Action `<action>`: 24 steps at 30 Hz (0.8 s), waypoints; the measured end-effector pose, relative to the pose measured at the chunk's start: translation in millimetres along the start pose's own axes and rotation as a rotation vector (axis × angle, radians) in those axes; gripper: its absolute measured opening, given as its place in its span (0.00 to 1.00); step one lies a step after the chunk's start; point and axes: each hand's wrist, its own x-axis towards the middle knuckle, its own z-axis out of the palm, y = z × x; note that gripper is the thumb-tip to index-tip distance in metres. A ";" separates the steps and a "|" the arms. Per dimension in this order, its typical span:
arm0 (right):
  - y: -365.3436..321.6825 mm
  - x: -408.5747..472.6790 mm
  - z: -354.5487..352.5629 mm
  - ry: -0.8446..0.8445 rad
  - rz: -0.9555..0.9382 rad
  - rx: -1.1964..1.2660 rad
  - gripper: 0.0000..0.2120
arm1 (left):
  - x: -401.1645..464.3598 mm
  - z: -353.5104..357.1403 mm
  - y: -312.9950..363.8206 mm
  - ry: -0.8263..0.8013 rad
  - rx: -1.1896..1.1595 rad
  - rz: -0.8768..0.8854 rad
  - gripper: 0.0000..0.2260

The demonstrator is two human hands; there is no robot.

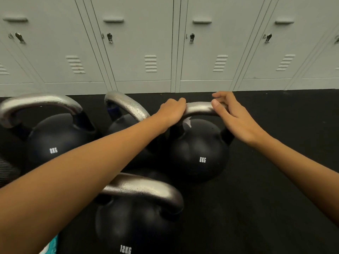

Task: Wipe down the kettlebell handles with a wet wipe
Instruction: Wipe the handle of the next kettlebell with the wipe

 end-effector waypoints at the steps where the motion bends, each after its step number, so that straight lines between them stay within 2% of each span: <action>1: 0.4 0.1 1.0 0.007 -0.011 -0.025 0.18 | 2.6 4.7 1.1 -0.002 -0.076 -0.056 0.16; 5: 1.9 -1.2 2.8 0.037 -0.035 -0.093 0.17 | 5.6 17.4 0.8 0.012 -0.404 -0.250 0.18; 9: 3.2 -1.4 2.1 0.042 -0.039 -0.107 0.16 | 4.6 21.1 -12.7 0.004 -0.653 -0.433 0.13; 11: 3.4 -1.7 2.0 0.039 -0.042 -0.109 0.16 | -1.4 17.4 -12.7 0.026 -0.688 -0.501 0.11; 12: 3.5 -1.7 1.8 0.038 -0.045 -0.112 0.16 | 0.8 14.8 -13.5 0.052 -0.669 -0.548 0.13; 14: 3.4 -2.0 1.8 0.037 -0.052 -0.116 0.16 | 21.6 15.1 -23.4 0.089 -0.674 -0.611 0.29; 15: 3.6 -2.1 1.9 0.038 -0.055 -0.116 0.16 | 29.0 15.0 -24.0 0.102 -0.680 -0.608 0.31; 21: 3.7 -2.3 2.6 0.056 -0.065 -0.112 0.16 | 11.2 0.3 18.4 0.071 -0.589 -0.469 0.19; 24: 4.1 -2.6 2.7 0.051 -0.059 -0.114 0.17 | 19.7 1.5 5.1 0.004 -0.526 -0.494 0.21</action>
